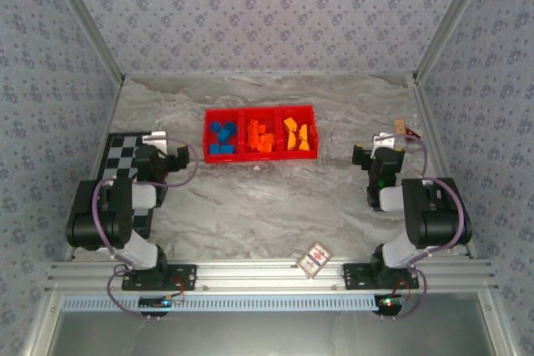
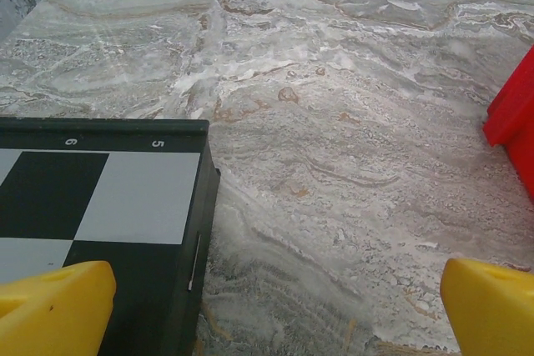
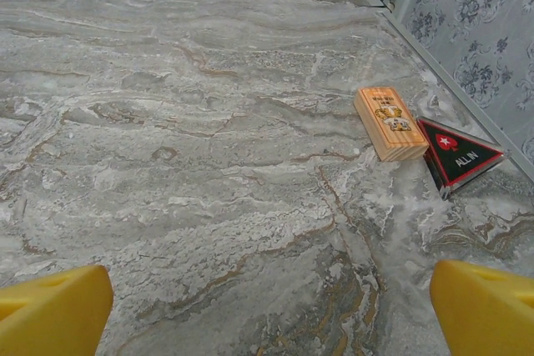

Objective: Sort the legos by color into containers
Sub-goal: Reset both arms

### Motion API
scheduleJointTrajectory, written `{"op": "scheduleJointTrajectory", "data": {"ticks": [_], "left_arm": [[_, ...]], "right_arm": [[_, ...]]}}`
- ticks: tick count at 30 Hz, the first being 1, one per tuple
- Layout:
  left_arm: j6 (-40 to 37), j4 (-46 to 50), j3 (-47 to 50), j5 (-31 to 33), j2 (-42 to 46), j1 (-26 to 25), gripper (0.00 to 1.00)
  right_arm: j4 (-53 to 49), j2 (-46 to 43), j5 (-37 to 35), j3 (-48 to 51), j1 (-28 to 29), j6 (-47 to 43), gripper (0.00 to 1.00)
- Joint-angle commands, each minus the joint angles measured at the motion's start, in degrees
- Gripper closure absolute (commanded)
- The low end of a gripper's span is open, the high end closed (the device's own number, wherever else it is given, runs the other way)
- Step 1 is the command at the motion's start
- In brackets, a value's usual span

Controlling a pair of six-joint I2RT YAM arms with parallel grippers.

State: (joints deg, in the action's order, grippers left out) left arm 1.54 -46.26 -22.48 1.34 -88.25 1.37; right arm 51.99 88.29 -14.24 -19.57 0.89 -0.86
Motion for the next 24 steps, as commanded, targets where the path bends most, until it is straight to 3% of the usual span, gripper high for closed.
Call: {"op": "scheduleJointTrajectory", "data": {"ticks": [1,20,22,24], "left_arm": [[0.04,-0.19,-1.34,0.92,0.13,-0.37,0.00],[-0.05,-0.15,-1.34,1.07,0.19,-0.47,0.00],[-0.09,-0.15,-1.34,1.12,0.18,-0.46,0.00],[-0.05,-0.15,-1.34,1.13,0.18,-0.53,0.00]], "right_arm": [[-0.39,-0.21,0.36,-1.08,-0.17,0.86,0.00],[-0.39,-0.13,0.27,-1.12,-0.09,0.80,0.00],[-2.45,-0.02,8.52,-2.15,-0.45,-0.72,0.00],[-3.80,-0.40,10.71,-2.45,-1.46,-1.14,0.00]]}}
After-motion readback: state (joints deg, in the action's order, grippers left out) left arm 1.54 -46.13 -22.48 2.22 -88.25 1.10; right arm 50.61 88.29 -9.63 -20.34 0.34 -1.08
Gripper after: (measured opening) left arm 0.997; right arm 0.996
